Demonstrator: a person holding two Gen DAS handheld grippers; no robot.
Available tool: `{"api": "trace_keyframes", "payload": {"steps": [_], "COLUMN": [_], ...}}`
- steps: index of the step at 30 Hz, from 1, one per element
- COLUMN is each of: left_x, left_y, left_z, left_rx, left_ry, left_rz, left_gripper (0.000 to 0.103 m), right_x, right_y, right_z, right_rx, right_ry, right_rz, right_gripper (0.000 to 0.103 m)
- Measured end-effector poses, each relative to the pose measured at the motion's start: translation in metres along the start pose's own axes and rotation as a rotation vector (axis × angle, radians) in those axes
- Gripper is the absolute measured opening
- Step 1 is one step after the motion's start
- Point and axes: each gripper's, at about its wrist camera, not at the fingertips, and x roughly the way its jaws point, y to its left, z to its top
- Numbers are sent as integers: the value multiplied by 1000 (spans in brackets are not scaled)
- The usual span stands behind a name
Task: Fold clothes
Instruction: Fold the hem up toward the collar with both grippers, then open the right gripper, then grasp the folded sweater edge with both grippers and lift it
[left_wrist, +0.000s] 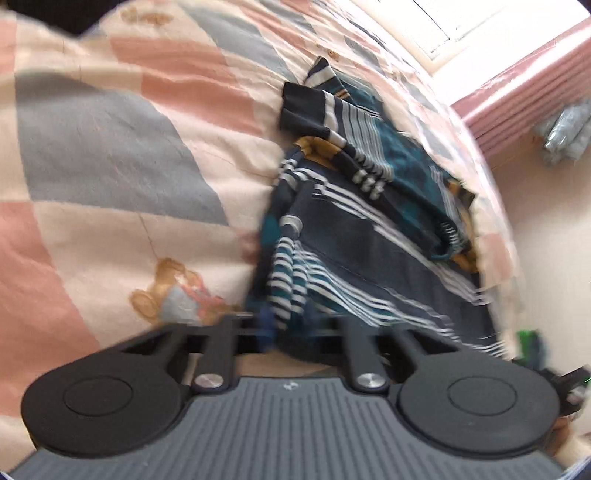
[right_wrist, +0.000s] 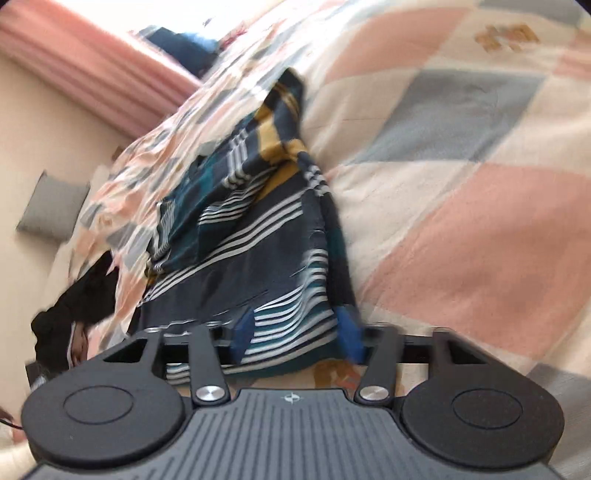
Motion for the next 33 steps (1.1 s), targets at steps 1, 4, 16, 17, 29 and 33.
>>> {"api": "trace_keyframes", "payload": {"steps": [1,4,16,17,29,33], "left_x": [0,-2,-3,1,6,20], "left_y": [0,2,-12,-10,-13,-11], "left_z": [-3,-14,-28,-28,-24,-23], "left_rx": [11,26,170,175,175,194], "left_ry": [2,11,36,49,66,89], "left_rz": [17,49,119,131,140,171], "left_gripper": [9,9,10,12,10,12], "right_x": [2,10,16,16,22,35], "right_y": [-4,-14,-10,-10,-8,-12], "right_z": [2,6,1,1,6,9], "right_rx": [3,19,-81,-87,-53,-43], "right_ry": [16,61,134,143,139,150], "right_rz": [-39,-100,-144,-142,-176,-208], "right_gripper": [8,7,7,7,4,4]}}
